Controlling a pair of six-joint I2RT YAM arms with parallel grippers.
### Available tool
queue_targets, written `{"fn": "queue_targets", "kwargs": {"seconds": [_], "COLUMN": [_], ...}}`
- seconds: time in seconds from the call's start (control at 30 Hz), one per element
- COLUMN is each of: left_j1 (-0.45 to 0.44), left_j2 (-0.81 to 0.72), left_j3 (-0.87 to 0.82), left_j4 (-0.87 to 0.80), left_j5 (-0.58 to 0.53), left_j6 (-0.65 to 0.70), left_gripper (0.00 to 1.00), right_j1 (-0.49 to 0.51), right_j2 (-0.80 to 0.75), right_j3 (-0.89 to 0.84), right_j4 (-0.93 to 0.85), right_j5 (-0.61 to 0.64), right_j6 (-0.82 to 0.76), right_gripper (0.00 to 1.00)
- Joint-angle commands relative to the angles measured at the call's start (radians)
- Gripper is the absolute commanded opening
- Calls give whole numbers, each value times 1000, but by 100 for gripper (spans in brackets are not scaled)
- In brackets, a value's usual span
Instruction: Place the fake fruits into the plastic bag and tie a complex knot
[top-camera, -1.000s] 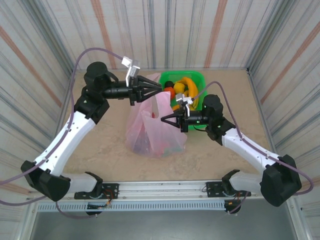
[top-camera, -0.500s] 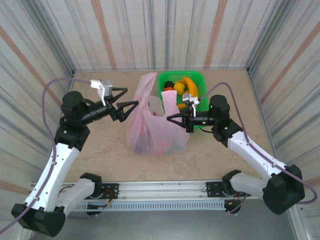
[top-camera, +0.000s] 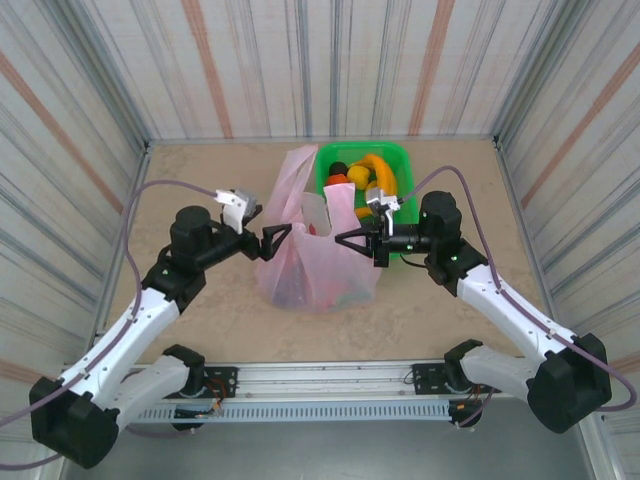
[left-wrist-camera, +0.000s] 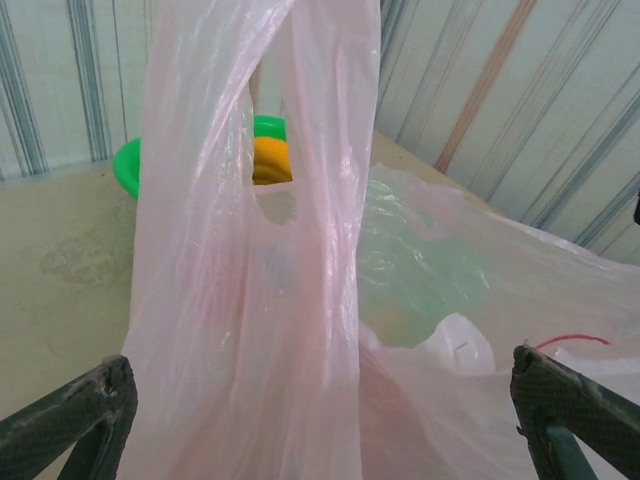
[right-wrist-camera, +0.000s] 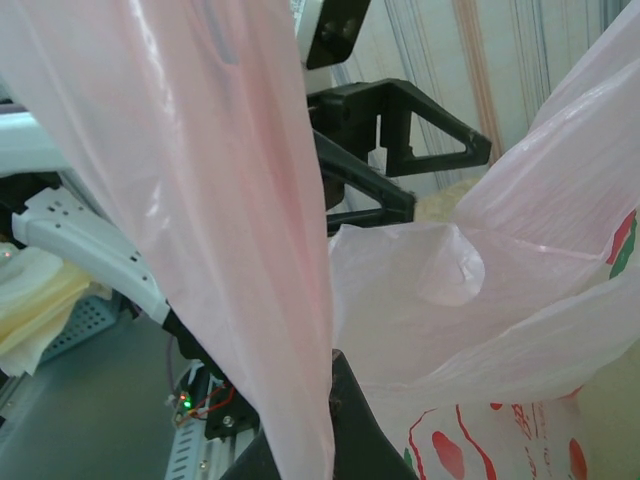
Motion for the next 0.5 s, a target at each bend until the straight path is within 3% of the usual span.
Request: {"fn": "queue_targets", "kwargs": {"seconds": [0.0, 0.17, 0.47], "left_j1": [-28, -47, -46], "left_j2": [35, 78, 202], "left_j3": [-4, 16, 99], "left_j4": [78, 120, 152], "left_j5": [-128, -204, -176], "left_j6": [52, 80, 117], "left_gripper": [99, 99, 99], "right_j1": [-4, -4, -4], "right_j2": [-34, -43, -49], "right_j3": [-6, -14, -19], "right_j4": [16, 17, 21], "right_j5": [7, 9, 11], "right_j6": [-4, 0, 2], "right_gripper": [0, 0, 0]}}
